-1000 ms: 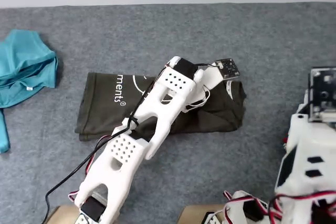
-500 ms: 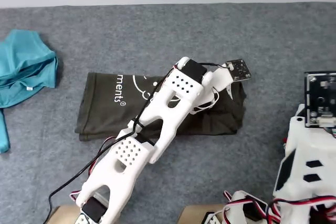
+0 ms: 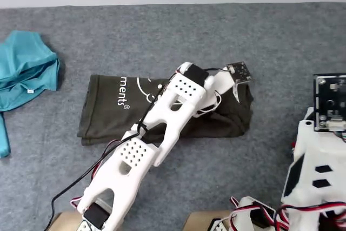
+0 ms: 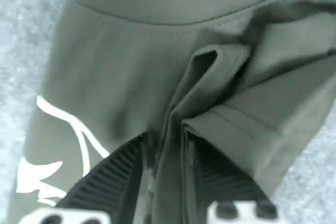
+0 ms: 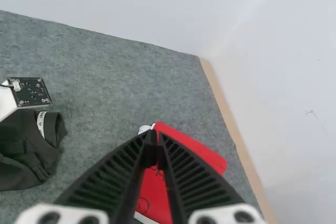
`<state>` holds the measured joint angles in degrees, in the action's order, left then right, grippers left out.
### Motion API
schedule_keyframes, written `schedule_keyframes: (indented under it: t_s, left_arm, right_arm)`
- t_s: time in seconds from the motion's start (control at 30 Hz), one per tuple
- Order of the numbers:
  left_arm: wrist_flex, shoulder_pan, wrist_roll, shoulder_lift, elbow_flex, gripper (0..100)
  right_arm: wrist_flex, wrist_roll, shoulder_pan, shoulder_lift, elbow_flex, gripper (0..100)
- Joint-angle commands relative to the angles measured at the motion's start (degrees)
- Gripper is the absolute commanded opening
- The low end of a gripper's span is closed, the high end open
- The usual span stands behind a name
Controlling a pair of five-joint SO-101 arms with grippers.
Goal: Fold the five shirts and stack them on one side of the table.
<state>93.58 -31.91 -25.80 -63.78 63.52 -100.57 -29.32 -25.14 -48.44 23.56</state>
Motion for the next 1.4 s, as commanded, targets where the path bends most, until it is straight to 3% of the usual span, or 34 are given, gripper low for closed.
schedule_keyframes:
  t_s: [0.0, 0.47, 0.7, 1.0, 1.37]
  left_arm:
    - [3.3, 1.4, 0.0, 0.9, 5.1, 12]
    - [6.9, -3.1, 0.3, 0.4, 11.3, 12]
    - [6.9, 2.1, 4.4, 6.3, 12.4, 11]
    - [7.0, 6.6, 15.6, 18.2, 12.1, 11]
    - [7.0, 19.8, 17.1, 38.3, -14.5, 9]
  right_arm:
    - [-2.0, -0.4, -0.7, 0.1, -0.1, 1.1]
    - [-2.0, -0.4, -0.7, -0.1, -0.1, 1.1]
    - [-2.1, -2.3, -0.7, 0.2, -0.1, 1.1]
    - [-2.1, -2.3, -0.7, 0.3, -0.2, 1.1]
    - [-2.1, -2.0, -0.5, 4.0, -9.2, 1.1]
